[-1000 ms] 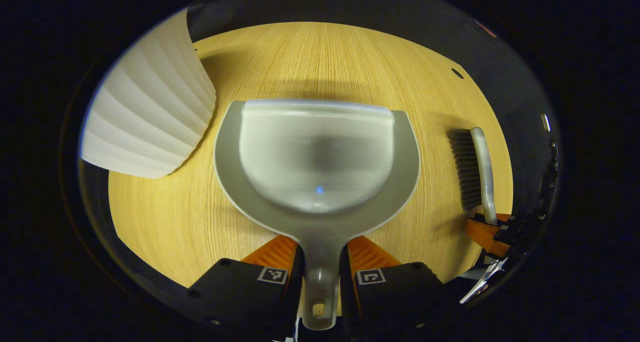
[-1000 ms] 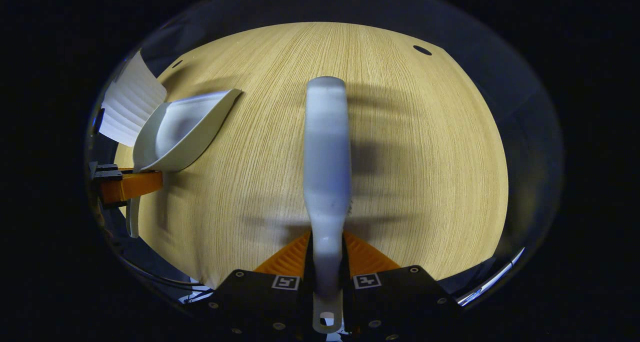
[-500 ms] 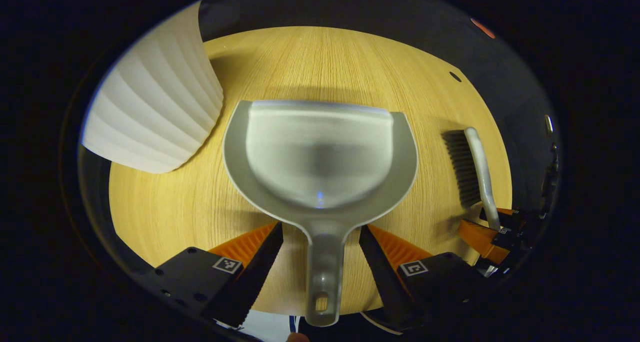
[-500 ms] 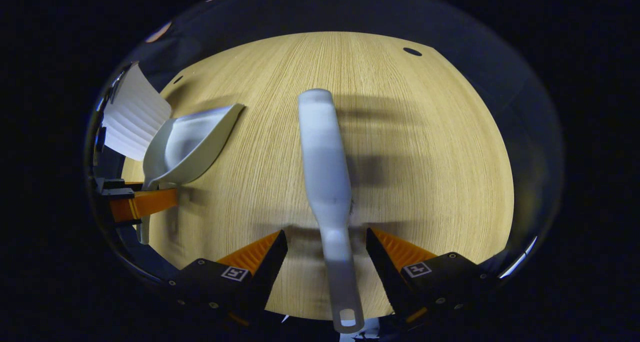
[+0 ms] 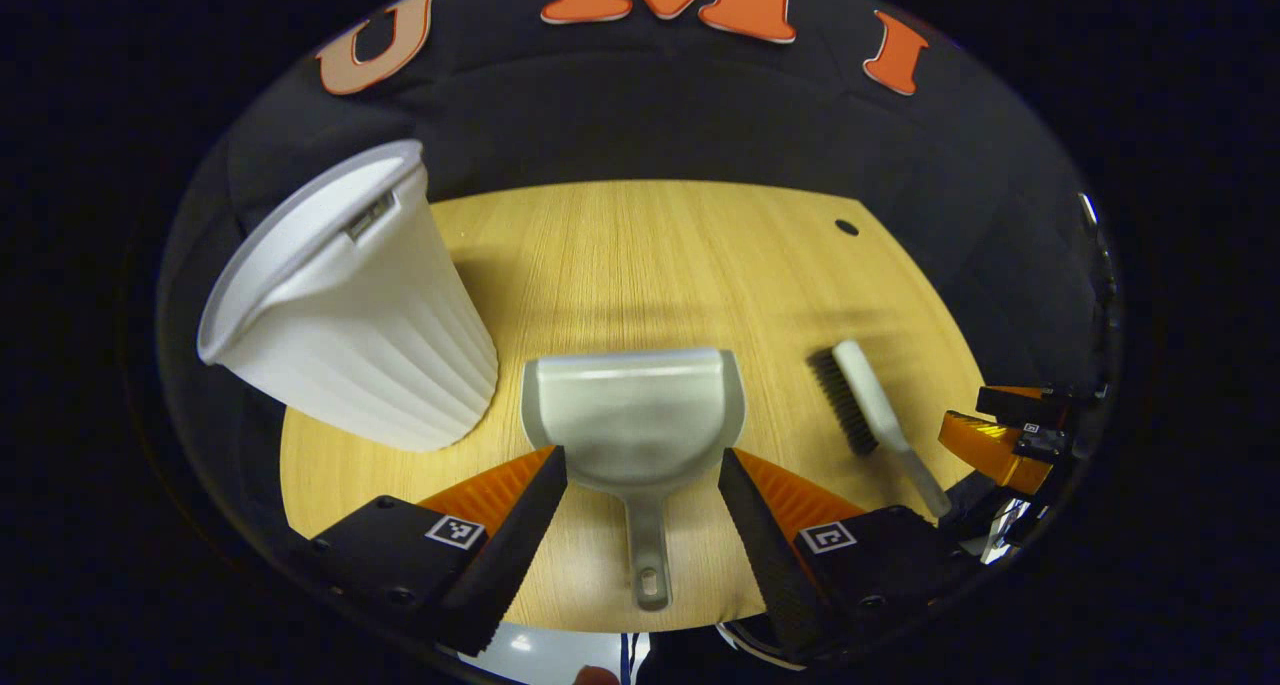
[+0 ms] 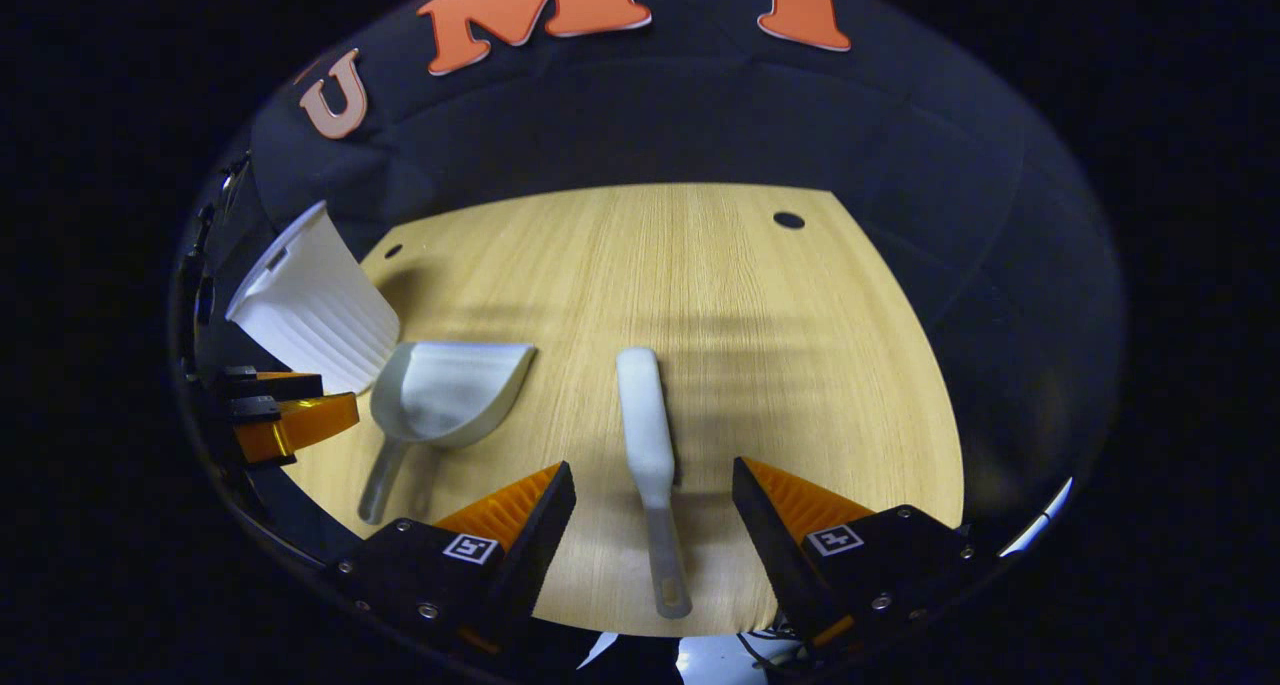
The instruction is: Pick up the small broom and dustpan from the desktop, sweep the trash into the dustpan with the broom, and then empty the trash into the garbage bin.
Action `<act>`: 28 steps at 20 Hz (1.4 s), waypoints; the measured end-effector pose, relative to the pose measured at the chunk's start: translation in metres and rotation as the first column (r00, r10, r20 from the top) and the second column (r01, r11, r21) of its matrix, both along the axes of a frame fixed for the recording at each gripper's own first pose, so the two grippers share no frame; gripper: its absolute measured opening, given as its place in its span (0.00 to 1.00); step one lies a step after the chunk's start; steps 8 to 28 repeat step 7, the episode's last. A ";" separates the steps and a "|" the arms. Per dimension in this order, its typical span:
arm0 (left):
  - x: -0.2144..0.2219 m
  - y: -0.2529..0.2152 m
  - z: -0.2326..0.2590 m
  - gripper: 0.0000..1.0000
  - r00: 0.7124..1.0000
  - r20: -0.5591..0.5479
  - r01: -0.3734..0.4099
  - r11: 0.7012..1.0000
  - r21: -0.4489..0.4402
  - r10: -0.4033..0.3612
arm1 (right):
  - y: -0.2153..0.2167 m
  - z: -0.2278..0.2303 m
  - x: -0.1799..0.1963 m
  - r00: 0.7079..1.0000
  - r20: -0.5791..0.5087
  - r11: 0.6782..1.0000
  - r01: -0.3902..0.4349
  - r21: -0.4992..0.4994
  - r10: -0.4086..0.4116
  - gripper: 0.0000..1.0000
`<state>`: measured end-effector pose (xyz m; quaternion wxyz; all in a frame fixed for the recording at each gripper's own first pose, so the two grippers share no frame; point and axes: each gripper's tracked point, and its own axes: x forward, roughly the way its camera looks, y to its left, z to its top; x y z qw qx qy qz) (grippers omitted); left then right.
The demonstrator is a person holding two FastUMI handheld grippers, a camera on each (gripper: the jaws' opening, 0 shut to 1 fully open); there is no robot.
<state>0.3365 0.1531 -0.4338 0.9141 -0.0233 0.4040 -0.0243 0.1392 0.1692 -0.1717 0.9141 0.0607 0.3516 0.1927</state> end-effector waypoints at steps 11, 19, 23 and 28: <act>-0.003 0.011 0.088 0.98 0.935 0.354 -0.007 0.999 -0.035 0.019 | -0.014 0.141 -0.018 0.936 0.344 0.991 0.029 0.132 -0.073 0.95; -0.003 0.011 0.088 0.98 0.935 0.354 -0.007 0.999 -0.035 0.019 | -0.014 0.141 -0.018 0.936 0.344 0.991 0.029 0.132 -0.073 0.95; -0.003 0.011 0.088 0.98 0.935 0.354 -0.007 0.999 -0.035 0.019 | -0.014 0.141 -0.018 0.936 0.344 0.991 0.029 0.132 -0.073 0.95; -0.003 0.011 0.088 0.98 0.935 0.354 -0.007 0.999 -0.035 0.019 | -0.014 0.141 -0.018 0.936 0.344 0.991 0.029 0.132 -0.073 0.95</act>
